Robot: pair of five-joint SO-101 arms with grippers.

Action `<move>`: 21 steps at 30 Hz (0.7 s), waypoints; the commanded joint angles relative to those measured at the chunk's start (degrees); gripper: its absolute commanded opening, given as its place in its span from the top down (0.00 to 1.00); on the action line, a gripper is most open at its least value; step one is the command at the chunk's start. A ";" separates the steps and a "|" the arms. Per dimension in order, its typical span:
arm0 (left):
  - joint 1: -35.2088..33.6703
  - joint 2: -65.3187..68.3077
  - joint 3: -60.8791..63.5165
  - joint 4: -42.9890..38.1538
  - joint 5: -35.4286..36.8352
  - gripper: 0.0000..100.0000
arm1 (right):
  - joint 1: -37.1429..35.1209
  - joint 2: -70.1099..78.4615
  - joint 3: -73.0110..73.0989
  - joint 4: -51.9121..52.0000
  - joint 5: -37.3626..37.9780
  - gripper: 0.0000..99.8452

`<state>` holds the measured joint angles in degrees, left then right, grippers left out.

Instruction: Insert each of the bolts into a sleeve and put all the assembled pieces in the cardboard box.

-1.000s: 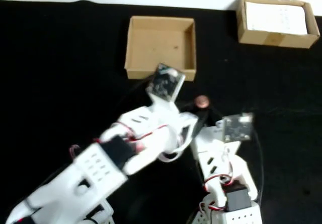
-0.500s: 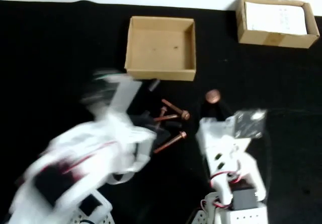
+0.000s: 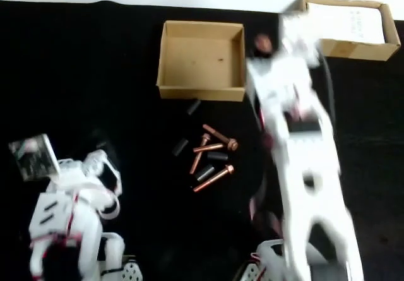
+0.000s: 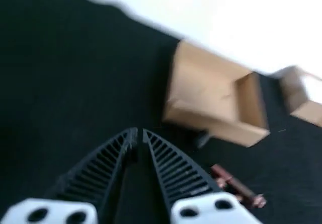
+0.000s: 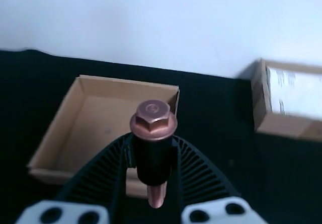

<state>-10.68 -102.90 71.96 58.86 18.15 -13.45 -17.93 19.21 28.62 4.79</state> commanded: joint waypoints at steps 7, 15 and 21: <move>-9.54 -0.13 18.86 -10.37 0.18 0.96 | -4.53 34.24 -30.81 -8.84 26.11 0.99; -9.63 -0.04 25.19 -13.80 0.18 0.96 | -6.99 59.12 -49.71 -14.46 38.95 0.99; -9.36 -0.04 25.19 -13.27 0.18 0.96 | -8.84 62.46 -52.79 7.52 38.86 0.95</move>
<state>-19.47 -102.73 96.22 45.76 18.15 -20.57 45.98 -28.70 25.80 42.95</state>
